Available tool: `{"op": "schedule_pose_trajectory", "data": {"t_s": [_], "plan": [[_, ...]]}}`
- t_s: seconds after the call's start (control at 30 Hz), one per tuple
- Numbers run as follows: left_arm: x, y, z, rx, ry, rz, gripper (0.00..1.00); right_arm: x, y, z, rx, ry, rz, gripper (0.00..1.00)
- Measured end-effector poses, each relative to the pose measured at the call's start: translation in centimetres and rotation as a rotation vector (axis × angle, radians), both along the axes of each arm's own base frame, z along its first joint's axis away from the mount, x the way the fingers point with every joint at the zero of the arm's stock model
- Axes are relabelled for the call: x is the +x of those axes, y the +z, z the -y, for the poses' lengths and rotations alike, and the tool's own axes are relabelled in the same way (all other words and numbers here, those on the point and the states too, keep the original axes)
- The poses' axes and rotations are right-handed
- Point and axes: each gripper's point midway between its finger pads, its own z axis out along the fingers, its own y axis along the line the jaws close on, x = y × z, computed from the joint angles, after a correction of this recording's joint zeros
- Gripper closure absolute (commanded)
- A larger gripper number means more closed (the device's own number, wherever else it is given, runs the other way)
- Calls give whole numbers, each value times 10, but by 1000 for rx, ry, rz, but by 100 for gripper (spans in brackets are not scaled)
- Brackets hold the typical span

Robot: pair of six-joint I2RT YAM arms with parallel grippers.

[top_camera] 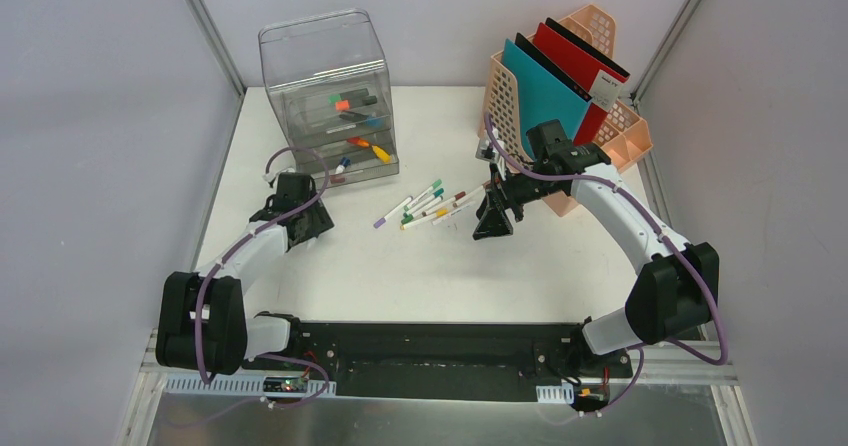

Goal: Organize the desk
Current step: Pick up the stationery from the center of the board.

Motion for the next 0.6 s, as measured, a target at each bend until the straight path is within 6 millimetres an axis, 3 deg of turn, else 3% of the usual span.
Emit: {"op": "schedule_pose_trajectory", "data": {"t_s": [0.2, 0.6], "plan": [[-8, -4, -6, 20, 38, -32, 58, 0, 0, 0, 0, 0, 0, 23], [-17, -20, -8, 10, 91, -102, 72, -1, 0, 0, 0, 4, 2, 23]]}}
